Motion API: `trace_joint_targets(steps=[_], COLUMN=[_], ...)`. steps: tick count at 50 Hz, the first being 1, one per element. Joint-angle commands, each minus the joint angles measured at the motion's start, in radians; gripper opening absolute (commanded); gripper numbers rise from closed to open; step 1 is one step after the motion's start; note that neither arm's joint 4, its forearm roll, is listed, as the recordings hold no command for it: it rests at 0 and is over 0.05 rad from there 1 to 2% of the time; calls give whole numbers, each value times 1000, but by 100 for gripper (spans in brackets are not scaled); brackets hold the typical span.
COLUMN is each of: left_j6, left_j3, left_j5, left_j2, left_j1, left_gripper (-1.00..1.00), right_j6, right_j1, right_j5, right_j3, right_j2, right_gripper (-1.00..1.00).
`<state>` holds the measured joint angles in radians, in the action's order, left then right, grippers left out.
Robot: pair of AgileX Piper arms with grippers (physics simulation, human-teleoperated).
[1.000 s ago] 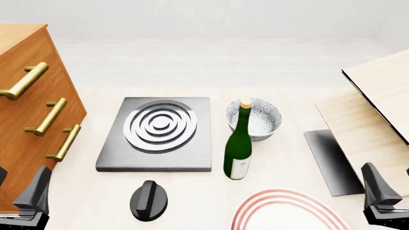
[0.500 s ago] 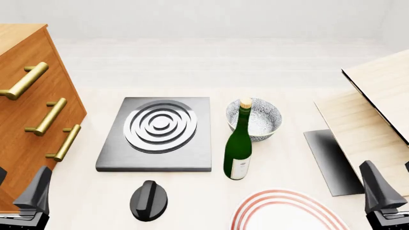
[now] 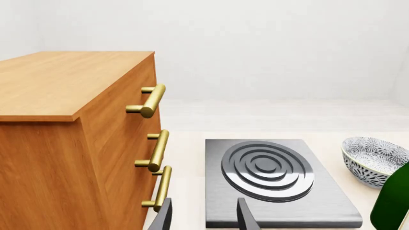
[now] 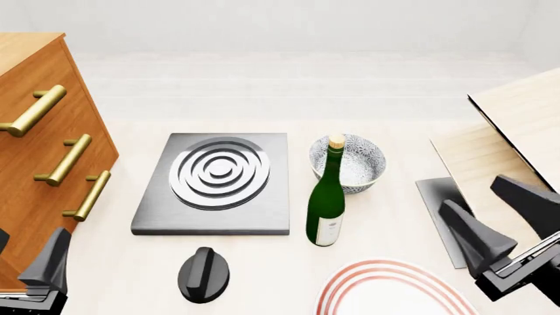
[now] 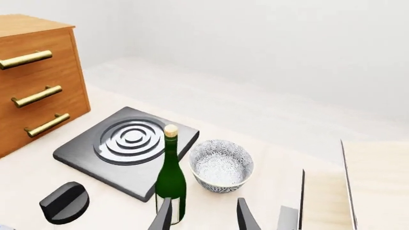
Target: Turn on the stove.
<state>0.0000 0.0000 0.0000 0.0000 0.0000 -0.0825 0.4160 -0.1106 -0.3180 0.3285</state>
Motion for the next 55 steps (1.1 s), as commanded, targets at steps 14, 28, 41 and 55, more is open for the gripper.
trace_joint_targets(steps=[14, 28, 41, 55], left_j6=[0, 0, 0, 0], left_j3=[0, 0, 0, 0], left_j5=[0, 0, 0, 0], left_j2=[0, 0, 0, 0], left_j1=[0, 0, 0, 0], left_gripper=[100, 100, 100, 100], right_j6=[4, 55, 55, 7], right_j1=[219, 323, 411, 435], right_j5=[214, 275, 324, 340], right_j3=[-65, -163, -221, -289], right_j2=[511, 730, 901, 1062], right_gripper=[100, 100, 100, 100])
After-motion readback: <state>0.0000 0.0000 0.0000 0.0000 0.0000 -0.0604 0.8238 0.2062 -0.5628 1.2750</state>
